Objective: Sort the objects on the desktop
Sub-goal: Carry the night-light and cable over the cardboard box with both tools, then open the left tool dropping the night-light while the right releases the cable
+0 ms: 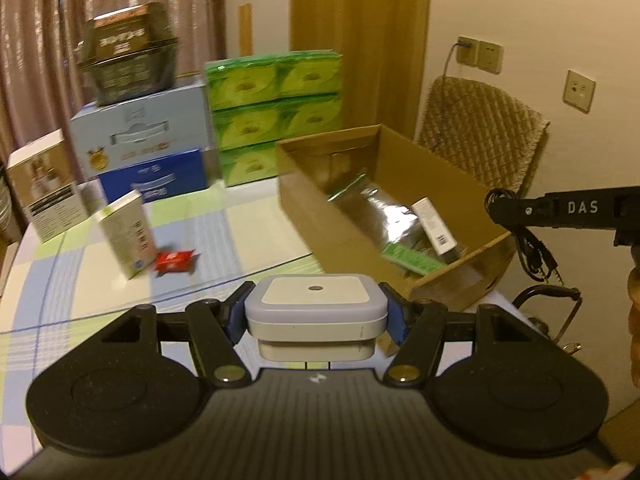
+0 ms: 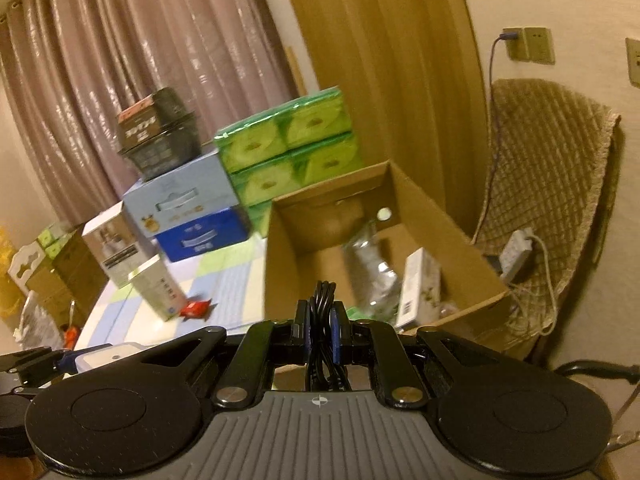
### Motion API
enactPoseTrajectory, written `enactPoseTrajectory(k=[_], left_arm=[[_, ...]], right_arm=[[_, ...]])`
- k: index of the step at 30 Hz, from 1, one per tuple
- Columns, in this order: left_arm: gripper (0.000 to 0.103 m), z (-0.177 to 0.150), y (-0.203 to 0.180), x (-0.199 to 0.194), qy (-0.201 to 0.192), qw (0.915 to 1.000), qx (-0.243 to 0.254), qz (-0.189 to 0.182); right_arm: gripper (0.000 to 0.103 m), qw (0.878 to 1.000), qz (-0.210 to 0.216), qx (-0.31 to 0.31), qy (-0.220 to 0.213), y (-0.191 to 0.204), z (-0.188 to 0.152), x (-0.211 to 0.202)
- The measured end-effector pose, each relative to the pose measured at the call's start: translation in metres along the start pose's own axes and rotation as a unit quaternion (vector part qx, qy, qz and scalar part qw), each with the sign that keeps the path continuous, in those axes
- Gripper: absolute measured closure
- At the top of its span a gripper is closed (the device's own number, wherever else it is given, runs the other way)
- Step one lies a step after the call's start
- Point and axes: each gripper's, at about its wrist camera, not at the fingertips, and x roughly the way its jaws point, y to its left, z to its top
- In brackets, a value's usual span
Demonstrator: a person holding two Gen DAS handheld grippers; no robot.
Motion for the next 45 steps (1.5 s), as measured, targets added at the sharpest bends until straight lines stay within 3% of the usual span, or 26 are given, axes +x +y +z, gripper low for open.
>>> enactPoseTrajectory(k=[19, 36, 39, 45], left_arm=[[0.043, 0.052, -0.041, 0.062, -0.016, 0.9991, 0.0, -0.039], [0.042, 0.065, -0.061, 0.117, -0.01, 0.998, -0.003, -0.062], [0.033, 0.064, -0.061, 0.117, -0.013, 0.9982, -0.002, -0.059], [0.033, 0.06, -0.047, 0.103, -0.023, 0.9986, -0.011, -0.047]], right_arm=[[0.096, 1.0, -0.011, -0.025, -0.003, -0.039, 0.041, 0.041], [0.096, 1.0, -0.016, -0.008, 0.008, -0.069, 0.05, 0.073], [0.096, 1.0, -0.016, -0.006, 0.008, -0.071, 0.049, 0.073], [0.096, 1.0, -0.011, -0.005, 0.013, -0.07, 0.046, 0.075]])
